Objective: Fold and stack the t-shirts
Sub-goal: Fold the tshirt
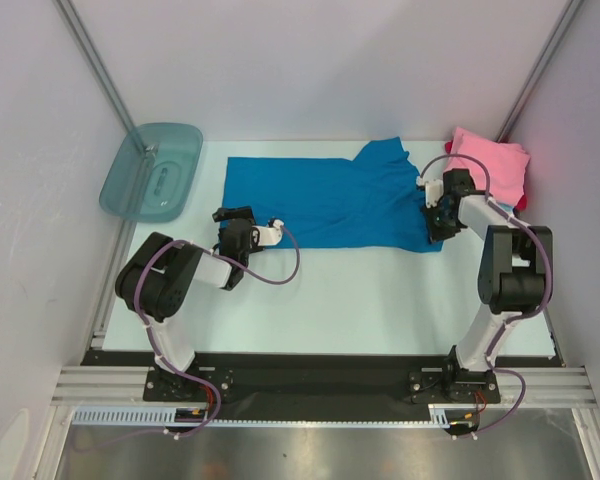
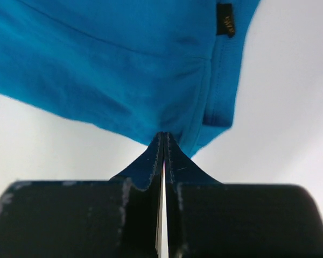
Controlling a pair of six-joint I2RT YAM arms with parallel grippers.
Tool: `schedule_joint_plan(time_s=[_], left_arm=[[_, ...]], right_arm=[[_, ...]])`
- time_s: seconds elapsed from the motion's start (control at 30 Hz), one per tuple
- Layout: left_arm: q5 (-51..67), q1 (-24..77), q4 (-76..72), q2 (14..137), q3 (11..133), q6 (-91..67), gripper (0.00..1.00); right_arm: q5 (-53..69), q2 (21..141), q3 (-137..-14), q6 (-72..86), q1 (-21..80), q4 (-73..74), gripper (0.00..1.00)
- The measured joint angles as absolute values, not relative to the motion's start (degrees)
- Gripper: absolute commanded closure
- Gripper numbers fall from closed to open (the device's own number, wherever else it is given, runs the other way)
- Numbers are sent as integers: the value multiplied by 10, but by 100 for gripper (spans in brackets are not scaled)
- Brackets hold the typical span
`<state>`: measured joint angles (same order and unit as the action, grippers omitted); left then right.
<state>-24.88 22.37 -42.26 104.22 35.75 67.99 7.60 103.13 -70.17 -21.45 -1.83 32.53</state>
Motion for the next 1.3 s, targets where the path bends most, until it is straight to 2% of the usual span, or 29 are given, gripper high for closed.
schedule_joint_plan(time_s=[0.23, 0.83, 1.13, 1.2, 1.3], left_arm=[[-249, 223, -413, 1038, 359, 680, 0], [-242, 219, -407, 1036, 358, 696, 0], [-238, 218, -405, 1035, 358, 701, 0], [-237, 218, -400, 1031, 358, 701, 0], [-237, 215, -382, 1016, 357, 701, 0]], right_arm=[[77, 1086, -719, -222, -18, 314, 100], [121, 1093, -726, -271, -103, 315, 100], [120, 1093, -729, -298, -109, 319, 100], [117, 1093, -731, -303, -109, 323, 96], [107, 1093, -736, -311, -110, 335, 72]])
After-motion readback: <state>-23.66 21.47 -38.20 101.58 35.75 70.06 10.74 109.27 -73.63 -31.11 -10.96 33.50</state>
